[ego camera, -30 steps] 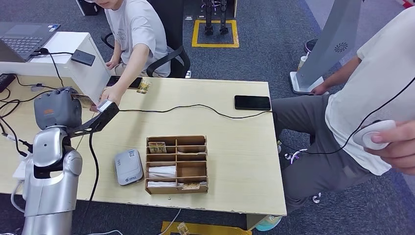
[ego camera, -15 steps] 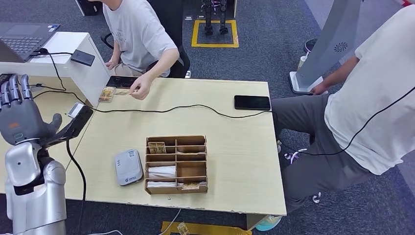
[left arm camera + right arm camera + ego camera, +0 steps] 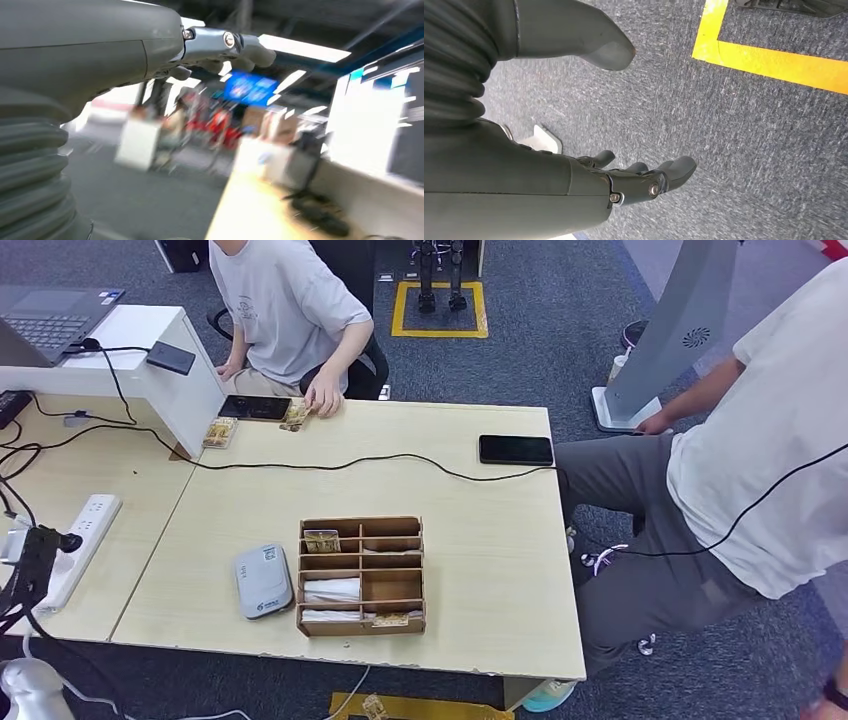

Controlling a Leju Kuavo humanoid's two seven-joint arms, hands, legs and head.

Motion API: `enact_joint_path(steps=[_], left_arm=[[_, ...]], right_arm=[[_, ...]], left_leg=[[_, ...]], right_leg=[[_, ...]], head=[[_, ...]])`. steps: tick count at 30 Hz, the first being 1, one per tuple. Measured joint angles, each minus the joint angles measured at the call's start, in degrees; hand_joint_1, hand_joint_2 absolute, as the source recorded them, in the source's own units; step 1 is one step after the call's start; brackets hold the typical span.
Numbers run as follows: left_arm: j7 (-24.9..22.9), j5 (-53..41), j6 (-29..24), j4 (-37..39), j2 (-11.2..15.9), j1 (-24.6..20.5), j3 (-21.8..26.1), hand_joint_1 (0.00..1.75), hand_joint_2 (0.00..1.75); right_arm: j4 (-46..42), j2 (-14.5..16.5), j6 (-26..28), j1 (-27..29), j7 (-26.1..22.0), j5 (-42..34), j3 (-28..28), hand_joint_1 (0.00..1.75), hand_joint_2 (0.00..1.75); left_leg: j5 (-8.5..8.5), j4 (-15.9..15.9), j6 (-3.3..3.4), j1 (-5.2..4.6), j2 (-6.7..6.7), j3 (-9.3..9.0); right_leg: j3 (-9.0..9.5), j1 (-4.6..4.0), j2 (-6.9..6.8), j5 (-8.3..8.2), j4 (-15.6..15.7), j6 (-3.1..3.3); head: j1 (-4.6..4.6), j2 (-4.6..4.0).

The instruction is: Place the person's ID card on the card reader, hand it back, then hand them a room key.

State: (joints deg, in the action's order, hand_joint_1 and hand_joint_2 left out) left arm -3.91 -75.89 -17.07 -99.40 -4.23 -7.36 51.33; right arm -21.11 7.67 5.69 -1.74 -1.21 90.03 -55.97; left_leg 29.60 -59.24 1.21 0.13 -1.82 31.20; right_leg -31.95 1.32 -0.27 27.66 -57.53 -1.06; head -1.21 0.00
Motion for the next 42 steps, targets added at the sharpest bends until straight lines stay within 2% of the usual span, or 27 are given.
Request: enact_joint_path(steps=[3, 6, 8, 12, 16, 21, 26, 30, 41, 42], left_arm=[[-2.74, 15.15, -0.92, 9.49, -0.68, 0.51, 9.64, 0.0, 1.75], [-7.33, 18.52, -6.72, 24.54, -1.78, 1.49, 16.53, 0.0, 1.75], [-10.04, 16.84, -8.51, 35.02, -2.87, 2.04, 18.25, 0.0, 1.75], [-10.12, 18.86, -6.84, 53.67, -5.48, 1.97, 20.49, 0.0, 1.75], [-8.66, 18.78, -6.39, 65.79, -6.89, 1.78, 21.22, 0.0, 1.75], [-4.55, 21.2, -4.85, 71.56, -6.78, 1.41, 21.29, 0.0, 1.75], [-3.54, 25.18, -3.2, 73.75, -6.15, 1.75, 19.25, 0.0, 1.75], [-3.05, 28.57, -1.86, 74.54, -5.49, 2.39, 15.79, 0.0, 0.0], [-1.65, 38.05, 1.9, 75.17, -3.64, 4.96, 3.26, 0.0, 0.0], [-1.5, 38.91, 2.23, 75.18, -3.47, 5.2, 2.11, 0.0, 0.44]], right_arm=[[-0.05, 0.04, 0.01, 0.08, -0.31, -0.01, -0.1, 0.0, 1.75], [0.03, 0.03, 0.29, -0.11, -0.79, -0.14, -0.47, 0.0, 1.75], [0.12, 0.08, 0.73, -0.52, -1.33, -1.06, -1.1, 0.0, 1.75], [0.35, 0.17, 1.18, -1.52, -2.36, -3.82, -4.0, 0.0, 1.75], [0.6, 0.17, 1.28, -2.01, -2.35, -4.2, -5.97, 0.0, 1.75], [0.75, 0.14, 1.34, -2.39, -1.67, -7.45, -7.9, 0.0, 1.75], [0.75, -0.22, 1.2, -1.99, -1.27, -13.37, -5.78, 0.0, 1.75], [0.74, -0.64, 0.94, -1.45, -1.09, -18.44, -2.85, 0.0, 1.75], [0.68, -1.89, -0.29, 0.77, -0.86, -32.91, 7.89, 0.0, 1.75], [0.65, -1.99, -0.45, 0.98, -0.85, -34.21, 8.92, 0.0, 1.75]], left_leg=[[0.06, 0.01, -0.01, -0.08, -0.21, -0.15], [0.07, 0.0, -0.01, -0.09, -0.04, -0.11], [0.07, 0.0, 0.0, -0.1, 0.09, -0.08], [0.09, -0.02, 0.08, -0.16, 0.12, -0.09], [0.08, -0.07, 0.14, -0.16, 0.12, -0.09], [0.08, -0.07, 0.13, -0.15, 0.11, -0.11], [0.07, -0.06, 0.12, -0.07, 0.11, -0.11], [0.07, -0.05, 0.12, -0.04, 0.11, -0.11], [0.07, -0.06, 0.12, -0.04, 0.11, -0.09], [0.07, -0.06, 0.12, -0.04, 0.11, -0.09]], right_leg=[[-0.04, 0.03, 0.24, 0.02, 0.01, -0.01], [-0.05, 0.01, 0.08, 0.09, 0.04, -0.05], [0.0, 0.05, -0.07, 0.11, 0.05, -0.07], [0.05, 0.17, -0.08, 0.05, 0.07, -0.15], [0.05, 0.17, -0.05, -0.03, 0.12, -0.26], [0.05, 0.1, -0.05, -0.03, 0.12, -0.26], [0.05, 0.02, -0.05, -0.02, 0.11, -0.24], [0.05, 0.02, -0.05, -0.02, 0.1, -0.24], [0.05, 0.05, -0.05, -0.02, 0.11, -0.24], [0.05, 0.05, -0.05, -0.02, 0.11, -0.24]], head=[[-0.09, 0.0], [-0.17, 0.0], [-0.16, 0.0], [-0.15, 0.0], [-0.02, 0.0], [-0.03, 0.0], [-0.03, 0.0], [-0.03, 0.0], [-0.02, -0.01], [-0.03, -0.01]])
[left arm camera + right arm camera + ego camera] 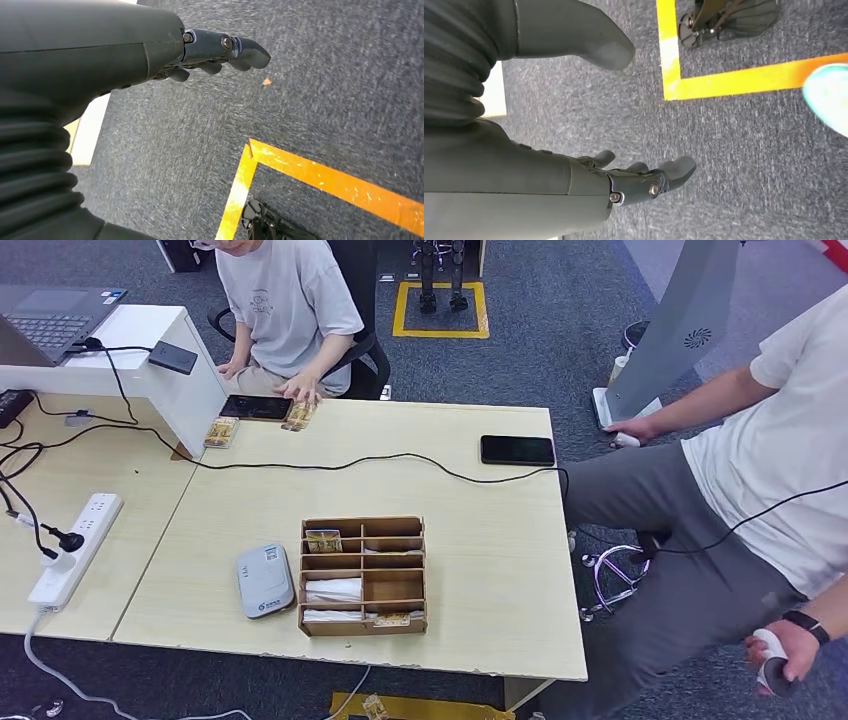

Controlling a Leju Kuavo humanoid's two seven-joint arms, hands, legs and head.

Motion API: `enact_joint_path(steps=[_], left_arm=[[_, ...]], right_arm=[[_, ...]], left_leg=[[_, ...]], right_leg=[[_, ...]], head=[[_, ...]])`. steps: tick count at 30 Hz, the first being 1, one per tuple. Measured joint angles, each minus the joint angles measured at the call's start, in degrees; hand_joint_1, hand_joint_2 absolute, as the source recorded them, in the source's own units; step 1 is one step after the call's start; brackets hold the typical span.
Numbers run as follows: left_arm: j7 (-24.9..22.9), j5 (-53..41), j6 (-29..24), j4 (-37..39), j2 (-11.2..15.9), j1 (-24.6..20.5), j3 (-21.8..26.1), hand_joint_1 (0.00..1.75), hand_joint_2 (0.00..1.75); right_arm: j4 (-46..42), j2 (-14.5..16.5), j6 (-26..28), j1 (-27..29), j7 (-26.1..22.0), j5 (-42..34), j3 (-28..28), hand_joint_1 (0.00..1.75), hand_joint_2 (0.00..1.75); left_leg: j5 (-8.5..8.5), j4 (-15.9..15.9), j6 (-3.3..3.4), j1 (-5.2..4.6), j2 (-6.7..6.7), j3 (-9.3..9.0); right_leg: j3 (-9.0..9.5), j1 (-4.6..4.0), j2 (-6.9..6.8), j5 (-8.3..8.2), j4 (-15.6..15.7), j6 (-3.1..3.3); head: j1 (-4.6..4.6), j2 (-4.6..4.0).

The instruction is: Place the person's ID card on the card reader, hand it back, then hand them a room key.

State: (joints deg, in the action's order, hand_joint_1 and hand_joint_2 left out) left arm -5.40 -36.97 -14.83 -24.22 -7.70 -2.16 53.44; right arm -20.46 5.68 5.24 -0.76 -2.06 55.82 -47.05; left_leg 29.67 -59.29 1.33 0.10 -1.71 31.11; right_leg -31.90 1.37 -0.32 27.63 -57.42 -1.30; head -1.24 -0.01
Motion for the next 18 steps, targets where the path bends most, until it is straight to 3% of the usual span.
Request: enact_joint_path(steps=[3, 4, 7, 11, 12, 14, 15, 16, 18], left_arm=[[0.31, 2.53, 1.01, 0.0, 0.47, 0.73, -3.3, 0.0, 1.75], [0.39, 3.39, 1.34, 0.0, 0.61, 0.98, -4.44, 0.0, 1.31], [0.79, 5.97, 2.37, 0.0, 1.06, 1.74, -7.89, 0.0, 0.0], [1.31, 9.49, 3.75, 0.02, 1.69, 2.74, -12.82, 0.0, 0.0], [1.42, 10.33, 4.07, 0.02, 1.87, 2.99, -14.03, 0.0, 0.44], [1.64, 12.01, 4.72, 0.02, 2.19, 3.48, -16.42, 0.0, 0.44], [1.78, 12.85, 5.06, 0.02, 2.37, 3.73, -17.57, 0.0, 0.87], [1.92, 13.72, 5.4, 0.02, 2.51, 3.97, -18.73, 0.0, 0.87], [2.11, 14.99, 5.91, 0.02, 2.74, 4.32, -20.46, 0.0, 1.75]], right_arm=[[-0.12, -0.36, -0.5, 0.63, 0.27, -3.81, 3.06, 0.0, 0.44], [-0.17, -0.48, -0.59, 0.86, 0.39, -5.12, 4.13, 0.0, 0.0], [-0.3, -0.83, -0.75, 1.5, 0.54, -8.98, 7.27, 0.0, 0.0], [-0.39, -1.34, -1.43, 2.34, 0.67, -14.27, 11.54, 0.0, 0.0], [-0.43, -1.46, -1.55, 2.55, 0.72, -15.55, 12.58, 0.0, 0.0], [-0.52, -1.68, -1.68, 2.99, 0.78, -18.09, 14.66, 0.0, 0.0], [-0.58, -1.79, -1.72, 3.21, 0.81, -19.38, 15.71, 0.0, 0.0], [-0.64, -1.9, -1.8, 3.42, 0.84, -20.7, 16.79, 0.0, 0.0], [-0.72, -2.06, -1.98, 3.74, 0.89, -22.62, 18.37, 0.0, 0.0]], left_leg=[[0.0, 0.0, 0.0, 0.0, 0.0, 0.0], [0.0, 0.0, 0.0, 0.0, 0.0, 0.0], [0.0, 0.0, 0.0, 0.0, 0.0, 0.0], [0.0, 0.0, 0.0, 0.01, 0.0, 0.0], [0.0, 0.0, 0.0, 0.01, 0.0, 0.01], [0.0, 0.0, 0.0, 0.01, 0.0, 0.01], [0.0, 0.0, 0.0, 0.01, 0.0, 0.01], [0.0, 0.0, 0.0, 0.0, 0.0, 0.02], [0.0, 0.0, 0.0, 0.0, 0.0, 0.02]], right_leg=[[0.0, -0.01, 0.0, 0.0, 0.0, 0.0], [0.0, -0.01, 0.0, 0.0, 0.0, 0.0], [0.0, -0.01, 0.0, 0.0, 0.0, 0.0], [0.0, -0.01, 0.0, 0.0, 0.0, 0.0], [0.0, -0.01, 0.0, 0.0, 0.0, 0.0], [0.0, -0.01, 0.0, 0.0, 0.0, 0.0], [0.0, -0.01, 0.0, 0.0, 0.0, 0.0], [0.0, -0.01, 0.0, 0.0, 0.0, 0.0], [0.0, -0.01, 0.0, 0.0, 0.0, 0.0]], head=[[0.0, 0.0], [0.0, 0.0], [0.01, 0.01], [0.01, 0.0], [0.01, 0.0], [0.01, 0.01], [0.01, 0.01], [0.01, 0.01], [0.01, 0.01]])
